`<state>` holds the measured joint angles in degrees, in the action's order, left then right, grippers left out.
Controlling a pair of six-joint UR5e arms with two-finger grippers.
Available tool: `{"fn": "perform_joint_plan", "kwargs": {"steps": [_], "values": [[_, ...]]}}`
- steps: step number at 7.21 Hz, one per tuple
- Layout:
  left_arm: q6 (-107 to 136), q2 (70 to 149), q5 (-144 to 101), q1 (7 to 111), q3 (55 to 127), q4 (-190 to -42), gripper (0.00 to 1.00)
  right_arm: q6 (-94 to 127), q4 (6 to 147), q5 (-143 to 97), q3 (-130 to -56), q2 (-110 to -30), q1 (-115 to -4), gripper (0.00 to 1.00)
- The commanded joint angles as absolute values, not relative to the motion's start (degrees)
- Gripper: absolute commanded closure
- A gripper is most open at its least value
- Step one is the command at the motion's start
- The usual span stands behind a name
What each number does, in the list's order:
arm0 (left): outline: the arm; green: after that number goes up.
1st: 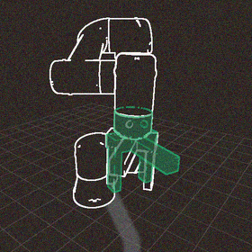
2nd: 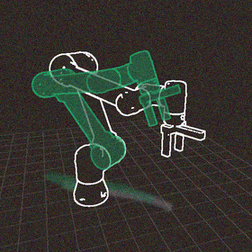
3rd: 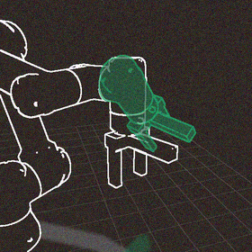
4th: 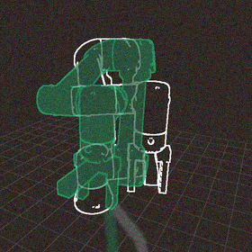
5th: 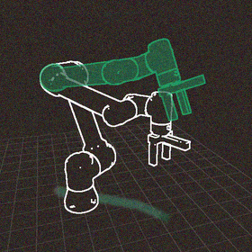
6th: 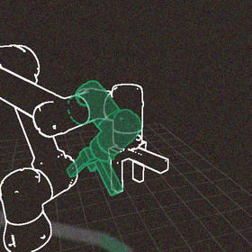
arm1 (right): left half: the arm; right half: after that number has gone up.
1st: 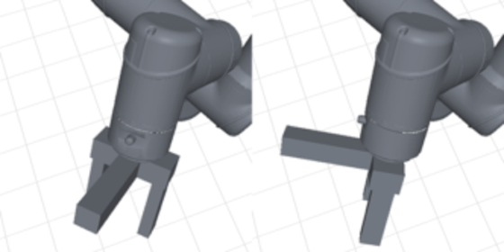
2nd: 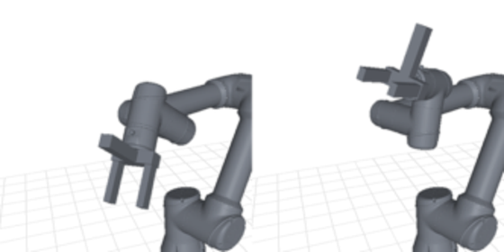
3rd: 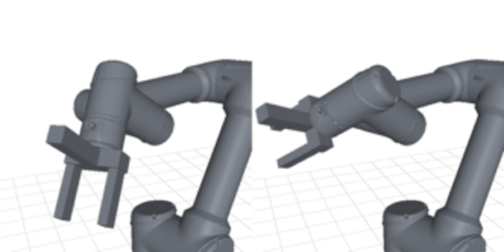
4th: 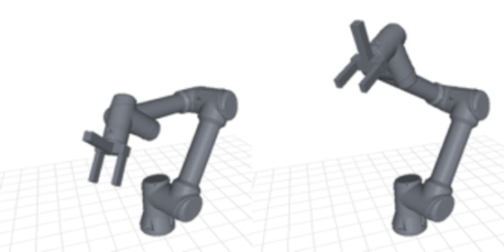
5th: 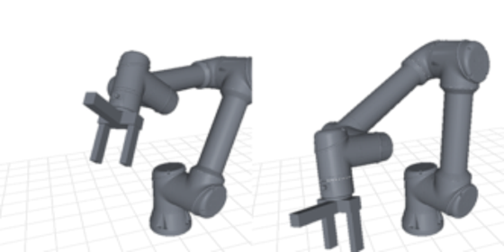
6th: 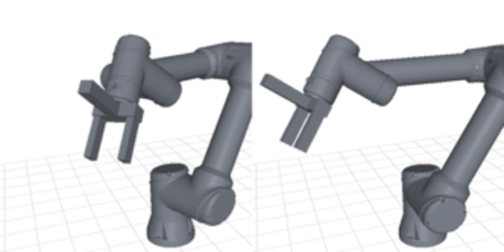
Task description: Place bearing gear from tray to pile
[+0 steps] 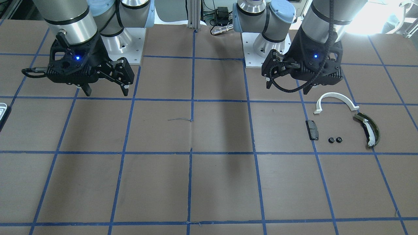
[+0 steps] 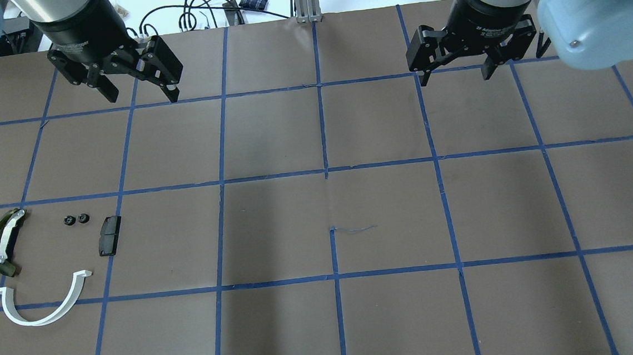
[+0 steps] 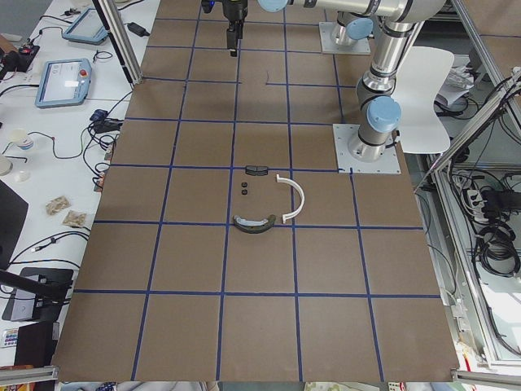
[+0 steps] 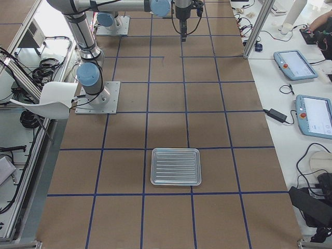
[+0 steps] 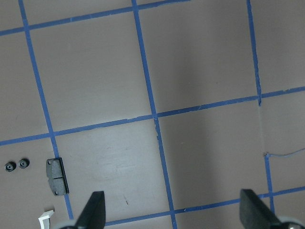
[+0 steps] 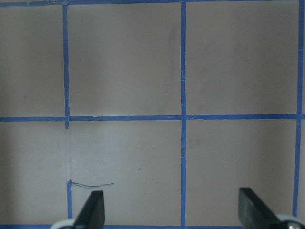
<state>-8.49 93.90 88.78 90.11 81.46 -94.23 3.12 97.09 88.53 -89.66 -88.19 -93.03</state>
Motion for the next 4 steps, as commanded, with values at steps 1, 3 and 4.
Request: {"fn": "perform_joint_plan", "kwargs": {"steps": [1, 3, 4], "values": [[-8.1, 93.3, 88.4, 90.3, 82.1, -94.2, 0.00, 3.3, 98.3, 88.2, -89.6, -88.2, -93.0, 0.00], [-8.2, 93.2, 88.4, 90.0, 82.3, -91.2, 0.00, 3.3, 98.3, 88.2, -89.6, -88.2, -93.1, 0.00], [-8.1, 93.2, 88.4, 90.0, 82.3, -91.2, 0.00, 3.3, 98.2, 88.2, -89.6, -88.2, -93.0, 0.00]]}}
